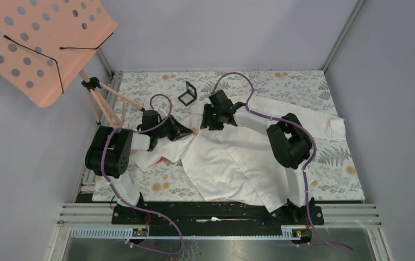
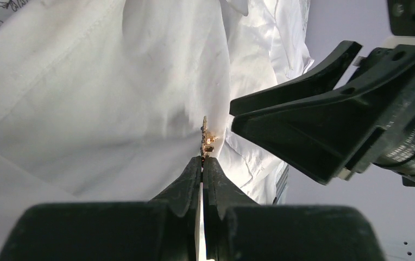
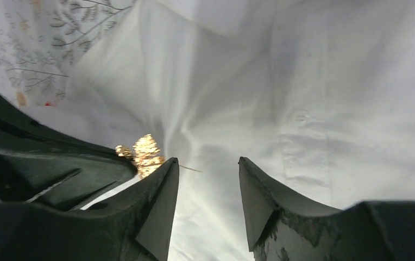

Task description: Pin the brooch onto the clothing

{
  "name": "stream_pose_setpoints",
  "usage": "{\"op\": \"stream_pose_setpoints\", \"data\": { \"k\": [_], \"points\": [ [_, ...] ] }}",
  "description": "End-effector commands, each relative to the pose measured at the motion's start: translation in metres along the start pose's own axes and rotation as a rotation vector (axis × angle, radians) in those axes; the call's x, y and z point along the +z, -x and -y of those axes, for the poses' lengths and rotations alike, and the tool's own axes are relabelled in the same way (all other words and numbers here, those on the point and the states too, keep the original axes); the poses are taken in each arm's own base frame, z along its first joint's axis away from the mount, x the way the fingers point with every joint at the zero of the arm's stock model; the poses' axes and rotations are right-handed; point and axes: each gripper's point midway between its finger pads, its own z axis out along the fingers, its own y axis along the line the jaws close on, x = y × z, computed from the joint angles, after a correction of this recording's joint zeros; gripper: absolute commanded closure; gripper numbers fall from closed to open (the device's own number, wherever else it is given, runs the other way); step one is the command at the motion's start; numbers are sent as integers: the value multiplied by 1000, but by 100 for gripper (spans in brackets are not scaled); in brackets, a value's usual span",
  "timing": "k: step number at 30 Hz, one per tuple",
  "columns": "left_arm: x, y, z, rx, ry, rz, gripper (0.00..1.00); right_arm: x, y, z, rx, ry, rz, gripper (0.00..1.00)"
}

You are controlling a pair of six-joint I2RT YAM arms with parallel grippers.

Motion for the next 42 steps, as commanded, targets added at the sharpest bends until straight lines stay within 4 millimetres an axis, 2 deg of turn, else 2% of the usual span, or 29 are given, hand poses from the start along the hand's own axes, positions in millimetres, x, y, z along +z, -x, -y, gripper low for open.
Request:
{"op": "stream_pose_setpoints", "data": {
  "k": [1, 18, 26, 34, 42],
  "points": [
    [1, 10, 22, 67, -74, 10, 100, -10, 6, 12, 2, -35, 32, 46],
    [0, 9, 24, 73, -78, 10, 100, 2, -3, 31, 21, -103, 16, 45],
    [0, 10, 24, 75, -79, 10, 100, 4, -4, 28, 18, -87, 4, 45],
    [-1, 10, 26, 78, -81, 12, 100, 8, -10, 39, 18, -126, -11, 45],
    [0, 10, 25, 78, -81, 12, 100, 11, -12, 30, 6, -80, -31, 45]
  ]
}}
